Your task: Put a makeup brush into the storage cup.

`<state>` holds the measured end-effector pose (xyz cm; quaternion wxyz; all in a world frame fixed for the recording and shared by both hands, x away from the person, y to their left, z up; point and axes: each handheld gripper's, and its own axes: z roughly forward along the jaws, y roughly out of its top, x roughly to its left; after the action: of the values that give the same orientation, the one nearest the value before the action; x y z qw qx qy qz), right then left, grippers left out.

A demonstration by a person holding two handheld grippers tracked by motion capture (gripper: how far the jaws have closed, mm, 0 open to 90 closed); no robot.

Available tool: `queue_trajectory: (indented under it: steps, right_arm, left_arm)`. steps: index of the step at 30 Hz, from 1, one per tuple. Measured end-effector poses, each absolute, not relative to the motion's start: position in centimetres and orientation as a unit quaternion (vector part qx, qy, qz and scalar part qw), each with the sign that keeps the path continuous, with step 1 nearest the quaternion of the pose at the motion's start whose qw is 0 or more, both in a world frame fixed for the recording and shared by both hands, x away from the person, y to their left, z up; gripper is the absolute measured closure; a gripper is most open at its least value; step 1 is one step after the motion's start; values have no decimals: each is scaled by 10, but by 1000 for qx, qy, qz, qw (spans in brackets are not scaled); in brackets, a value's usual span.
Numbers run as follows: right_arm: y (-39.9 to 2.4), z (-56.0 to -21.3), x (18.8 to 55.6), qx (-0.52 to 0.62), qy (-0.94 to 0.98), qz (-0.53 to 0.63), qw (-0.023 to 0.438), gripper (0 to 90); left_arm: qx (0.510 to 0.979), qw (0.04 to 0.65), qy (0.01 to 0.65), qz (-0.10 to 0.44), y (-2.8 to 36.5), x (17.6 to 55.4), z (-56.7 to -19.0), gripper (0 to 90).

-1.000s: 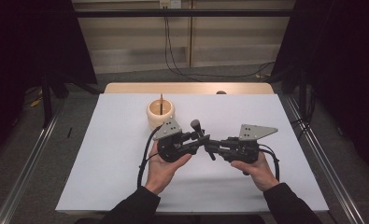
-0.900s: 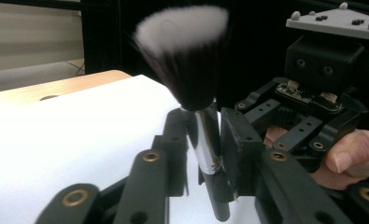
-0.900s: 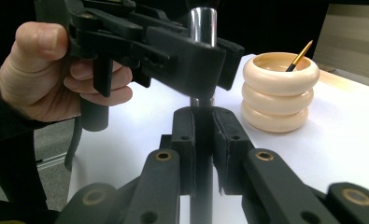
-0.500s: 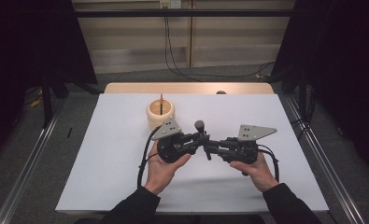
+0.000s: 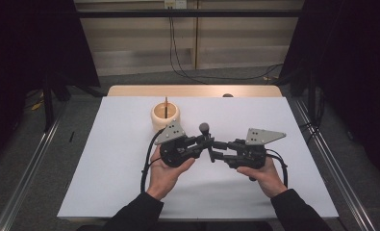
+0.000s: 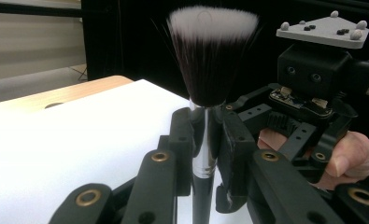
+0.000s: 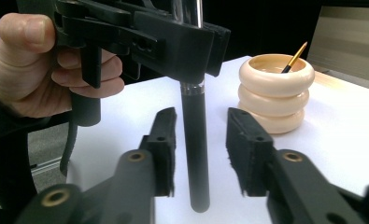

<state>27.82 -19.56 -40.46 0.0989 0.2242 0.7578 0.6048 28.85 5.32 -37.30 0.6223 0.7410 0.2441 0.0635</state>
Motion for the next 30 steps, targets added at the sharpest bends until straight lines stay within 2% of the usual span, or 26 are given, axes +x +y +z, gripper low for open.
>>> queue_trajectory:
  steps: [2, 10, 13, 16, 20, 27, 30]
  right_arm:
    - [-196, -405, 278, 224, 761, 602, 94, 506]
    - [-198, -404, 278, 228, 756, 605, 102, 263]
    - [-199, -404, 278, 229, 754, 607, 101, 225]
    - [-200, -404, 278, 229, 752, 609, 101, 137]
    - [-203, -403, 277, 225, 755, 607, 105, 83]
    - [-208, -402, 275, 237, 752, 604, 117, 71]
    - [-211, -401, 272, 261, 743, 600, 138, 71]
  left_arm:
    - [741, 621, 245, 65, 54, 289, -373, 776]
    - [739, 626, 240, 63, 59, 291, -370, 776]
    - [741, 623, 240, 65, 59, 290, -368, 776]
    - [742, 622, 241, 65, 60, 291, -367, 776]
    - [745, 619, 240, 64, 62, 292, -367, 776]
    - [746, 617, 241, 68, 67, 291, -364, 775]
    - [743, 620, 242, 68, 69, 291, -363, 775]
